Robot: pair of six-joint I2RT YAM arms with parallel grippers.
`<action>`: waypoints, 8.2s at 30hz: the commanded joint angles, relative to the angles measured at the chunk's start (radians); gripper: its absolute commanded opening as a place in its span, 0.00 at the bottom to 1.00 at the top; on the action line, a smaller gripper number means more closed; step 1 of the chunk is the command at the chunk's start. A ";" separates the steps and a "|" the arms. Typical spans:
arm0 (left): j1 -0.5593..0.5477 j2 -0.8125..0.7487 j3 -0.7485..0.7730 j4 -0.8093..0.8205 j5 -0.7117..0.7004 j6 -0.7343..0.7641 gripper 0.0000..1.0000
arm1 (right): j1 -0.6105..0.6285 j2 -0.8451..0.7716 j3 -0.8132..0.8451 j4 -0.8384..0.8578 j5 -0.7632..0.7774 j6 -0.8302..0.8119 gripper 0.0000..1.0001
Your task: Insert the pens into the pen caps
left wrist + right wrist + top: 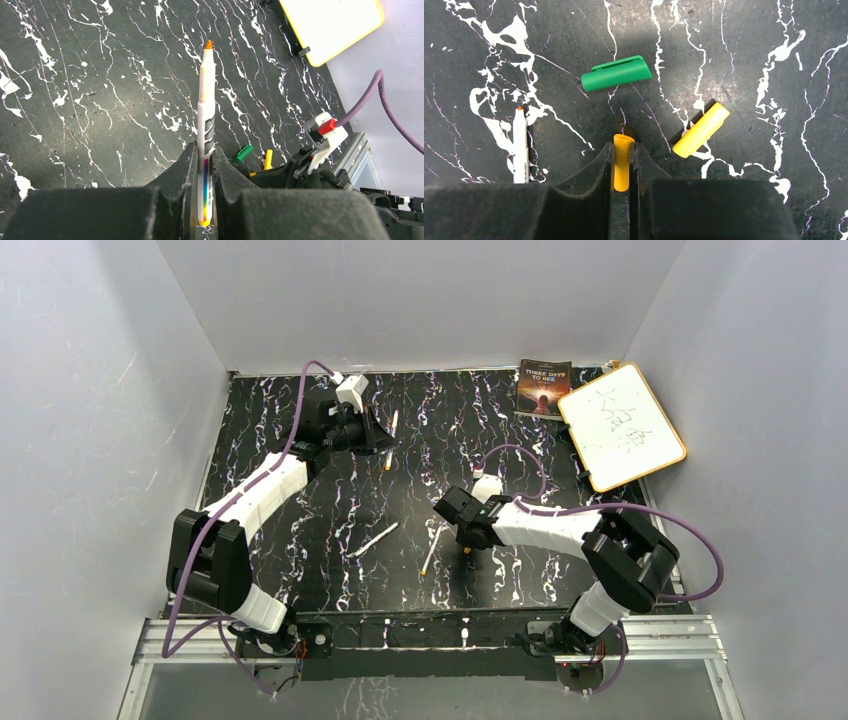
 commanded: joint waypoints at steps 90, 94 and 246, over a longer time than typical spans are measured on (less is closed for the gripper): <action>-0.070 -0.013 -0.140 0.669 0.518 -0.420 0.00 | -0.361 -0.275 0.083 1.097 -0.603 -0.303 0.00; -0.070 -0.012 -0.136 0.669 0.521 -0.420 0.00 | -0.361 -0.270 0.080 1.098 -0.599 -0.302 0.00; -0.069 0.048 0.310 0.336 0.266 0.024 0.00 | -0.265 -0.108 0.211 0.628 -0.889 -0.481 0.00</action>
